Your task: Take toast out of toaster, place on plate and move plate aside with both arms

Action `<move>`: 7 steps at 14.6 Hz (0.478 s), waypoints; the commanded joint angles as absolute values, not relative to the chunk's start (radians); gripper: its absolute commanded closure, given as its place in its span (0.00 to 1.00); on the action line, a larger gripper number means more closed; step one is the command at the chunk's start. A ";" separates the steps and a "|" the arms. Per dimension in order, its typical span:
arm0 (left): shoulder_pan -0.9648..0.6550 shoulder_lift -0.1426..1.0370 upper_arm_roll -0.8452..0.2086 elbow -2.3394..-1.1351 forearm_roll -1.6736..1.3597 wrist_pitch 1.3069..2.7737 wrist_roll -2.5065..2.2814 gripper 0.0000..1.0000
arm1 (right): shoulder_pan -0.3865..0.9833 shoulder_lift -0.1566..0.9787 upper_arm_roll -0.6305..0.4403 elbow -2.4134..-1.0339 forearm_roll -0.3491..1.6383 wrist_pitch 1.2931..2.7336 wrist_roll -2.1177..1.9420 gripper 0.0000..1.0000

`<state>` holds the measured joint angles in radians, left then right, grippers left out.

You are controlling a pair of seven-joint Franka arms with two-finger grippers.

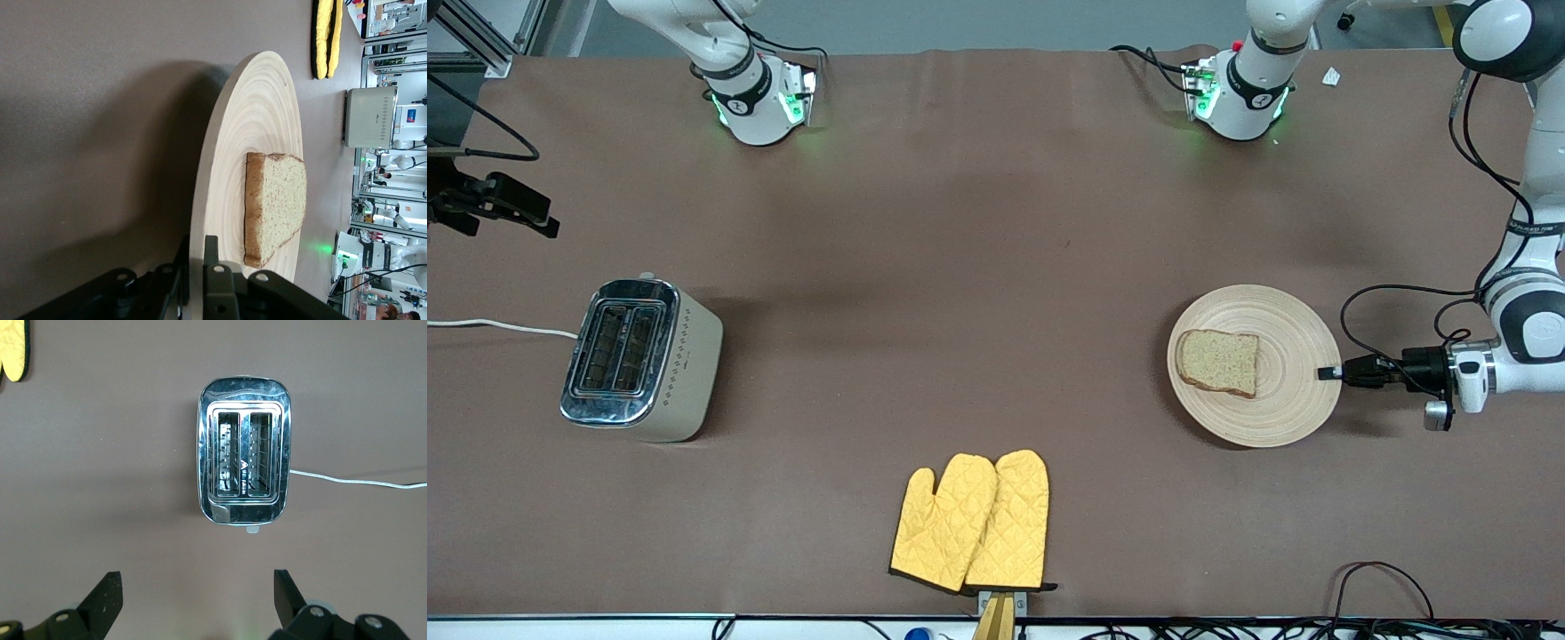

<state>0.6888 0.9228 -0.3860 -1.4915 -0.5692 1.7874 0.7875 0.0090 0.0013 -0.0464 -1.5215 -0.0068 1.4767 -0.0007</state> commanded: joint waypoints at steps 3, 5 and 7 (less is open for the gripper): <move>0.695 0.930 -0.393 -1.453 -0.569 1.743 0.816 0.55 | 0.014 -0.015 -0.046 -1.525 -0.002 1.466 -0.008 0.00; 0.707 0.922 -0.393 -1.437 -0.565 1.741 0.841 0.00 | 0.018 -0.017 -0.048 -1.525 -0.002 1.466 -0.006 0.00; 0.697 0.917 -0.403 -1.352 -0.411 1.740 0.845 0.00 | 0.014 -0.017 -0.054 -1.513 -0.003 1.467 -0.014 0.00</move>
